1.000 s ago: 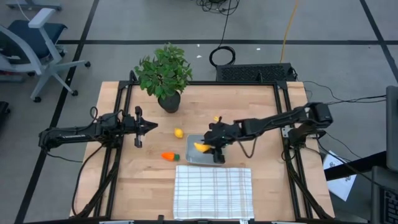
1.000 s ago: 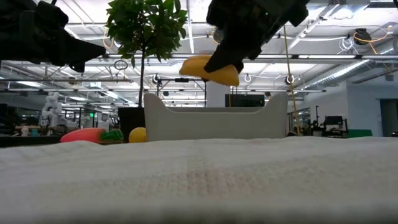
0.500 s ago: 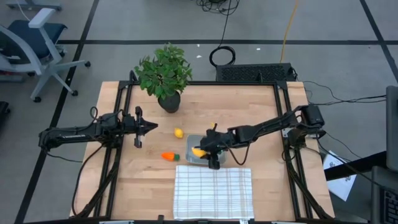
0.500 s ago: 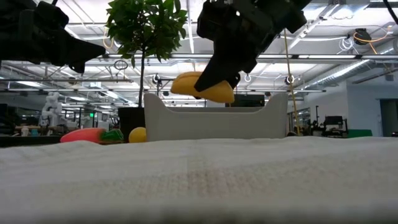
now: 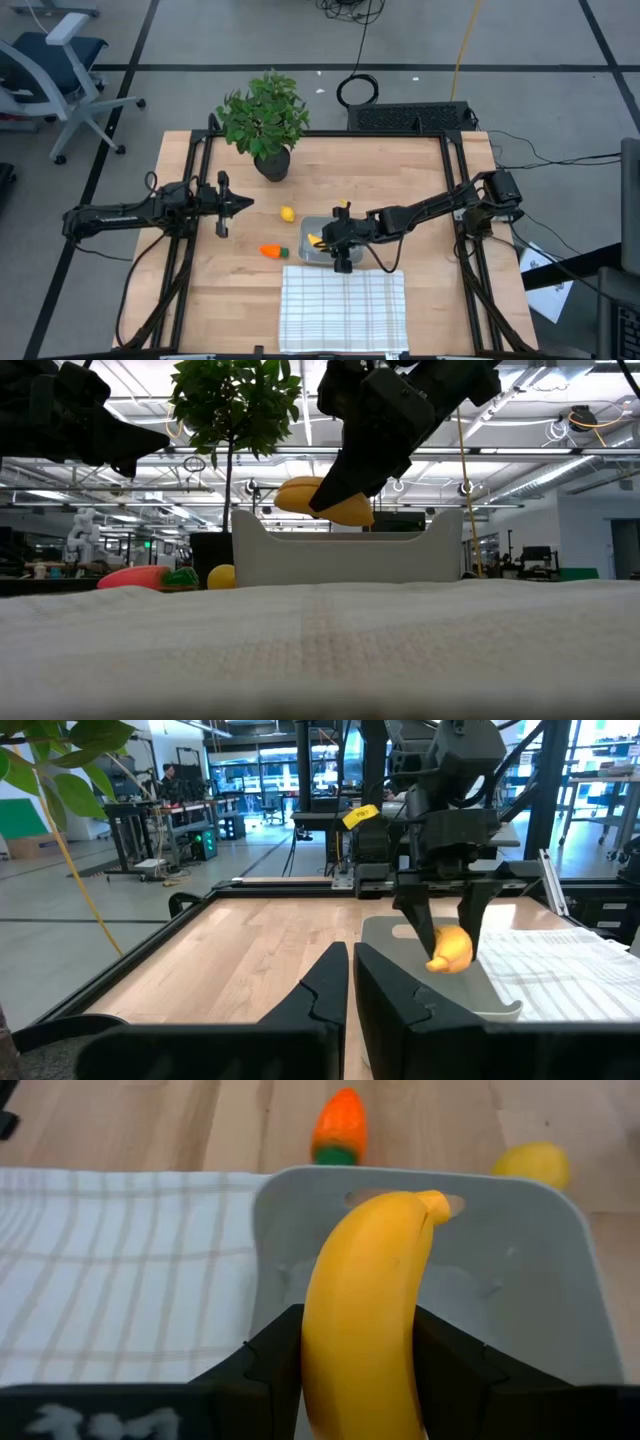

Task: Pick and placing Produce into tupperware
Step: Put the yellow banana into the gray basket

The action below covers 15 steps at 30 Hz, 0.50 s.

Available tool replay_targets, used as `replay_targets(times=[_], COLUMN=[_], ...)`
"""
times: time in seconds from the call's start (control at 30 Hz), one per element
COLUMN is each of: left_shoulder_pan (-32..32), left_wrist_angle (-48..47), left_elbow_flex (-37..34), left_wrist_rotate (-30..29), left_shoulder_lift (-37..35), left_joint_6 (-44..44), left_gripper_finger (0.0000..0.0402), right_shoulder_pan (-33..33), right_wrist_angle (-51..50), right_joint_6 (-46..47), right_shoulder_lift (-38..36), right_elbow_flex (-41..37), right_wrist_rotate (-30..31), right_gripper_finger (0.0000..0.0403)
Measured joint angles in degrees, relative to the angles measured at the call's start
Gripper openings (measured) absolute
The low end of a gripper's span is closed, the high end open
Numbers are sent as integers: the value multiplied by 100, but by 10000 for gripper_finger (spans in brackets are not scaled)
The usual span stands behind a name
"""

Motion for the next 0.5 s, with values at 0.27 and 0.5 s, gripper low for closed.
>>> replay_targets(times=[0.27,0.5], left_shoulder_pan=[0,0], left_wrist_angle=[-3,-26], left_elbow_flex=[0,0], left_wrist_rotate=[0,0], left_shoulder_lift=[0,0], left_joint_6=[0,2], left_gripper_finger=[26,26], right_shoulder_pan=[60,83], right_wrist_angle=[108,118], right_joint_6=[-233,-831], right_shoulder_lift=[108,278], right_elbow_flex=[0,-2], right_wrist_rotate=[-6,125], right_gripper_finger=[141,141])
